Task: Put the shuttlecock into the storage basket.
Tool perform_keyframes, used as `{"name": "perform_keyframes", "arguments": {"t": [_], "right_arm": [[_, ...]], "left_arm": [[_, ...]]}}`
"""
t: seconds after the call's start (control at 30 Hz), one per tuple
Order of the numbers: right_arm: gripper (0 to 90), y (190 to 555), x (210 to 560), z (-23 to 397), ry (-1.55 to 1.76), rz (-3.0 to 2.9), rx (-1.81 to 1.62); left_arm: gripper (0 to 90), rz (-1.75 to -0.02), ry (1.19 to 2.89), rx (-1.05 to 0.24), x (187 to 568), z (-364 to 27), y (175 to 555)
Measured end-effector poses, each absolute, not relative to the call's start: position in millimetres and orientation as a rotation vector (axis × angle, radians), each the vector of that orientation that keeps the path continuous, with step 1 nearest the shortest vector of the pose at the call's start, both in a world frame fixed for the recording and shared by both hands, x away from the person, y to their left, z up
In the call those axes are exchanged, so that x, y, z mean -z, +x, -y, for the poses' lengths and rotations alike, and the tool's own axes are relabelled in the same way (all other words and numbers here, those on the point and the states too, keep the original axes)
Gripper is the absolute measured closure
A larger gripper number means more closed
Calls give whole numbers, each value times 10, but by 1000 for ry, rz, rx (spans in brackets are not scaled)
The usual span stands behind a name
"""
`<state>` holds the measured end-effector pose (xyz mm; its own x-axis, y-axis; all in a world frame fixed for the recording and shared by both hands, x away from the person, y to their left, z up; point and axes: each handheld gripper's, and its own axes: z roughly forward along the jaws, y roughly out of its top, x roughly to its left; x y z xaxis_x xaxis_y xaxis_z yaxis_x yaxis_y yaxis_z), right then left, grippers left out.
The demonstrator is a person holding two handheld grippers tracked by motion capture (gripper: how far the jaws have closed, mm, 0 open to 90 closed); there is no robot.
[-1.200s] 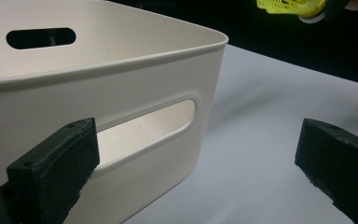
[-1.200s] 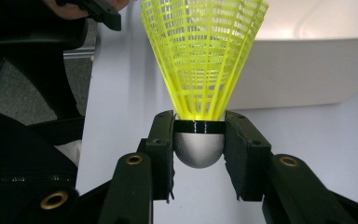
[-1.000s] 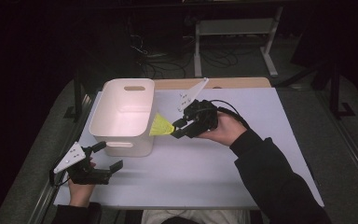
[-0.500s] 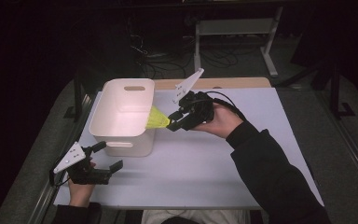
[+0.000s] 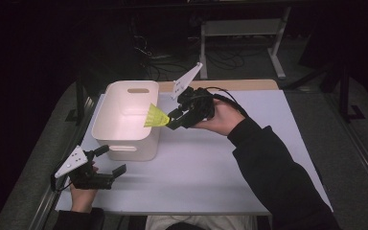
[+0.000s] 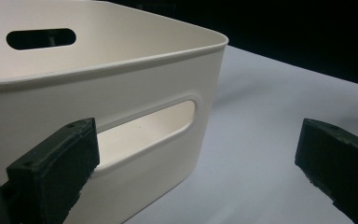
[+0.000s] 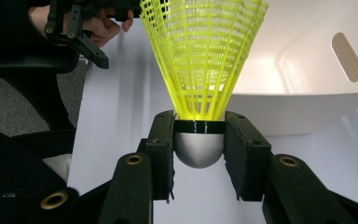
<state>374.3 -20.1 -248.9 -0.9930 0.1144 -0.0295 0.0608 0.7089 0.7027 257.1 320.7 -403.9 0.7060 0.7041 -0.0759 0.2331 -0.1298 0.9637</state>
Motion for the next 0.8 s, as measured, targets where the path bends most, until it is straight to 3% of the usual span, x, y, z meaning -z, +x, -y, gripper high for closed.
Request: {"name": "perform_keyframes", "arguments": {"t": [0.8], "right_arm": [[629,3939,2388,-43,138,-2847,-1151]], "left_arm": [[0,-758,1691,-480,4037,-3211,2571]]}}
